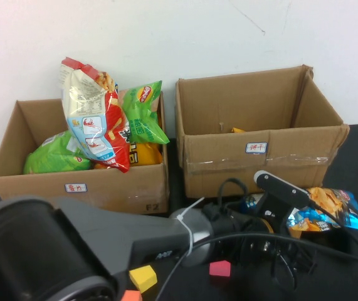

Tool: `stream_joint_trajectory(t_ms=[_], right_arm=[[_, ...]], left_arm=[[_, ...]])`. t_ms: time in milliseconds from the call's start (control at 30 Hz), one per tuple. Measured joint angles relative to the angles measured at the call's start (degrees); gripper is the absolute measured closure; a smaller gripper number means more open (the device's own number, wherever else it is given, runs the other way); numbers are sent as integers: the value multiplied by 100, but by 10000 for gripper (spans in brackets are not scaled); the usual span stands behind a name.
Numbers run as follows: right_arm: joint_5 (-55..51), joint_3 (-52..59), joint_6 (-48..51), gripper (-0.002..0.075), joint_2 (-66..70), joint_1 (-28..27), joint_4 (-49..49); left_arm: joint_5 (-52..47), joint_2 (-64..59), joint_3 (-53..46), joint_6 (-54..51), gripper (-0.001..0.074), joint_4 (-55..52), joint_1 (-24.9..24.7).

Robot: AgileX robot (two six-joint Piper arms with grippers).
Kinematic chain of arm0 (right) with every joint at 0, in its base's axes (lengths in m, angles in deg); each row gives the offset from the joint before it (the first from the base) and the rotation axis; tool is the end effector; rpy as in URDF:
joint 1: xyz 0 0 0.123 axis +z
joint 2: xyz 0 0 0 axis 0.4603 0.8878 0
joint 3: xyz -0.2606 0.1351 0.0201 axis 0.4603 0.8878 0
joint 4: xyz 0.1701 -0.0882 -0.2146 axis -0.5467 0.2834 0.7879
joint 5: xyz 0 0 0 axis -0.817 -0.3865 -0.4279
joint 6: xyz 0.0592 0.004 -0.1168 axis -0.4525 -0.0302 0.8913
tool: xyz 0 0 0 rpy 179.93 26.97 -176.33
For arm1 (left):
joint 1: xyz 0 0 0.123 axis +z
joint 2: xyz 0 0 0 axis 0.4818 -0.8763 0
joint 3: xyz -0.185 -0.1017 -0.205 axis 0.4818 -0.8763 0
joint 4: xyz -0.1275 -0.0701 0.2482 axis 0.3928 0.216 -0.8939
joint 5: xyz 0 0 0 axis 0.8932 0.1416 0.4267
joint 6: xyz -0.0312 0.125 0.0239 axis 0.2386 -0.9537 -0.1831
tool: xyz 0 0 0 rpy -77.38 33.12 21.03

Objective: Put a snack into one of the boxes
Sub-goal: Pick up the biscuit

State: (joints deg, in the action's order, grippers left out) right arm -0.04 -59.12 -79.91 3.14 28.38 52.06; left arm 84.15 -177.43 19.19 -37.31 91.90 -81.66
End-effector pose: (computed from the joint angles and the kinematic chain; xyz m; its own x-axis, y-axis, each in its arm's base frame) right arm 0.1192 -0.0043 0.1626 -0.2685 0.0270 -0.9629 0.0371 0.9992 0.0176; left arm 0.3136 -0.4179 0.0690 -0.5910 0.4103 -0.6945 0.6897 0.7035 -0.1714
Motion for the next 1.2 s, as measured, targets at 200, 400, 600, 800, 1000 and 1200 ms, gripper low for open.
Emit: stream_joint_trajectory(t_ms=[200, 400, 600, 800, 1000, 1200], right_arm=[[0, 0, 0, 727, 0, 0, 0], [0, 0, 0, 727, 0, 0, 0], [0, 0, 0, 727, 0, 0, 0], [0, 0, 0, 727, 0, 0, 0], [0, 0, 0, 727, 0, 0, 0], [0, 0, 0, 727, 0, 0, 0]], left_arm=[[351, -356, 13, 96, 42, 4, 0], [380, -717, 331, 186, 42, 4, 0], [380, -976, 619, 209, 42, -15, 0], [291, -1029, 663, 209, 66, -66, 0], [69, -1029, 683, 183, 391, -90, 0], [-575, -907, 701, 183, 699, -102, 0]])
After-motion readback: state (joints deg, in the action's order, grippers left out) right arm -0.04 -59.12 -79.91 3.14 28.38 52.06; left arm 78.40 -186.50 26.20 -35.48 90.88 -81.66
